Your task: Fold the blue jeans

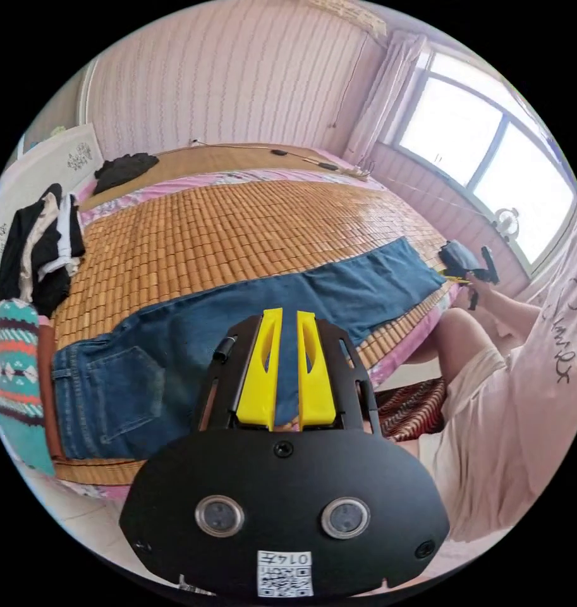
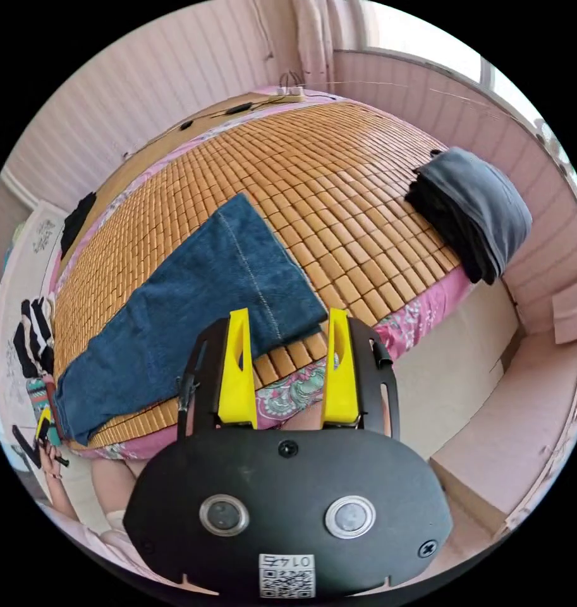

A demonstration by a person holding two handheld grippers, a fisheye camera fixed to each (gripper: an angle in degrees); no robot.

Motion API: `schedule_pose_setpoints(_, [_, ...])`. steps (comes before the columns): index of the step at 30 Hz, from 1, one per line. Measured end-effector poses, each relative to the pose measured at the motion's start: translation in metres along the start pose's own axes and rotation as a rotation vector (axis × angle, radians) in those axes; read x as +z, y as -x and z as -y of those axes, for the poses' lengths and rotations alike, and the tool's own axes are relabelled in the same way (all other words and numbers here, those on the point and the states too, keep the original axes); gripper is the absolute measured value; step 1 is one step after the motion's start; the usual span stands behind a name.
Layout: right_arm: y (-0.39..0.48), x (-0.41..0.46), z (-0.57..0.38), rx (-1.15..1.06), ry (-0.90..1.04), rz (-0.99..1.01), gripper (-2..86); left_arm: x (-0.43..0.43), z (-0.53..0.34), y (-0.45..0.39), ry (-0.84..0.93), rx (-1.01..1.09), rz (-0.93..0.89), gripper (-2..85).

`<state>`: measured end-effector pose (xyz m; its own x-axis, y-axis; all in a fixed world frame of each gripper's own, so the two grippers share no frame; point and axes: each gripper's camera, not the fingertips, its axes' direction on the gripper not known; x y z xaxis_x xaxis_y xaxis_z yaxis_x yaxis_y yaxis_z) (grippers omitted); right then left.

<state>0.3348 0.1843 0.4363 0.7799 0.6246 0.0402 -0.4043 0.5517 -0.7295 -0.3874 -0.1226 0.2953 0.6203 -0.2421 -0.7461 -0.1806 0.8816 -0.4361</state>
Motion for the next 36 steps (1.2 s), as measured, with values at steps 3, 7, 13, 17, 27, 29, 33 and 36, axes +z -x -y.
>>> schedule_pose_setpoints(3, [-0.018,0.019,0.004,0.063,0.038,0.08,15.8,0.055,-0.002,-0.022,0.074,-0.011,-0.025,5.5])
schedule_pose_setpoints(7, [-0.02,0.013,-0.004,0.051,0.003,0.141,11.1,0.107,-0.001,-0.03,0.177,-0.019,-0.025,5.6])
schedule_pose_setpoints(13, [-0.034,-0.022,-0.001,-0.007,-0.07,0.261,2.5,0.144,-0.012,-0.026,0.243,-0.022,0.03,5.7])
schedule_pose_setpoints(17, [-0.049,-0.041,0.019,-0.073,-0.111,0.274,1.6,0.162,-0.011,-0.046,0.306,0.123,0.037,6.4])
schedule_pose_setpoints(27, [0.008,-0.046,0.0,-0.26,-0.085,-0.208,0.5,0.183,-0.033,-0.059,0.267,0.151,0.034,5.4])
schedule_pose_setpoints(29, [0.082,-0.039,-0.013,-0.543,-0.052,-0.149,0.2,0.195,-0.034,-0.078,0.246,0.197,0.018,3.6])
schedule_pose_setpoints(33, [0.282,0.01,-0.088,-1.211,0.034,-0.107,0.1,0.237,-0.037,-0.108,0.247,0.265,0.007,-0.5])
schedule_pose_setpoints(36, [0.38,0.034,-0.136,-1.462,-0.047,-0.118,0.5,0.273,-0.043,-0.121,0.297,0.282,0.014,-0.9])
